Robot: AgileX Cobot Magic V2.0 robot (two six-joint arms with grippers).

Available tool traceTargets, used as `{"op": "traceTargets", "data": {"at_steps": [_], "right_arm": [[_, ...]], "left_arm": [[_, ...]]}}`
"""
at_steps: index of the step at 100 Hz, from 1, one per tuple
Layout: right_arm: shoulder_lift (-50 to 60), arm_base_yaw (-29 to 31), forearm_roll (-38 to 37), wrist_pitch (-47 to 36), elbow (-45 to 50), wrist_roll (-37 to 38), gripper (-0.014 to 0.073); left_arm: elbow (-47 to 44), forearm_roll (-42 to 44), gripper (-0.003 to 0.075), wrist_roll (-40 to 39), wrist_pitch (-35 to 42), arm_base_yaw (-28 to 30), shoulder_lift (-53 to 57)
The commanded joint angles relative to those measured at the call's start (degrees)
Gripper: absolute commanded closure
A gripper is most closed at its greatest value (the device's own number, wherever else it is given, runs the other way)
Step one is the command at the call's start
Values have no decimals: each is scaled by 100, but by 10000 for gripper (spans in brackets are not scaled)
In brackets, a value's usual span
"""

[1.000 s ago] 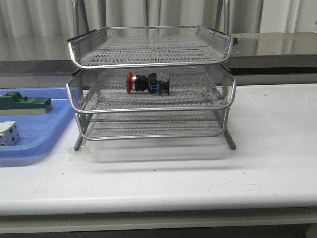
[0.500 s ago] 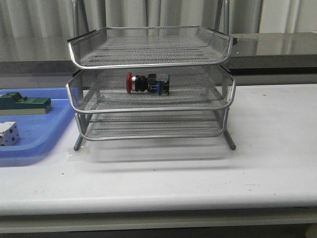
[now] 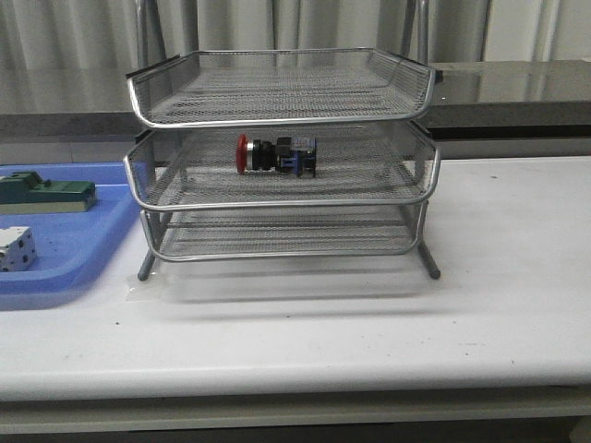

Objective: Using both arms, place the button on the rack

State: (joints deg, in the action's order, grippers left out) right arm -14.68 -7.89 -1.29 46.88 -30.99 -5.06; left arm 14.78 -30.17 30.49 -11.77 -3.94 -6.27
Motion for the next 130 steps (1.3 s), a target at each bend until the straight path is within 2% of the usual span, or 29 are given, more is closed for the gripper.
{"op": "traceTargets", "data": {"at_steps": [1,41,58,75,93,108,119,130], "right_arm": [[-51,26,-78,-361,-121,-6,654],[-43,26,-119,-491,-51,-7,654],[303,24,-119,-1387,505,-7,654],[982,24,-119,-2417,1387,-7,654],[1644,30,-119,-3153,2306,-7,654],[1613,201,4,-3936,2943,-2,654],[1618,409,211,-4338,3248,-2,654],[1618,508,231,-4310,3257,-2,654]], "left_arm": [[143,-91,741,-61,418,16,-47],[143,-91,741,-61,418,16,-47],[143,-91,741,-61,414,16,-47],[143,-91,741,-61,414,16,-47],[143,-91,741,-61,414,16,-47],[143,-91,741,-61,414,16,-47],[143,-91,741,-61,414,16,-47],[143,-91,741,-61,414,16,-47]]}}
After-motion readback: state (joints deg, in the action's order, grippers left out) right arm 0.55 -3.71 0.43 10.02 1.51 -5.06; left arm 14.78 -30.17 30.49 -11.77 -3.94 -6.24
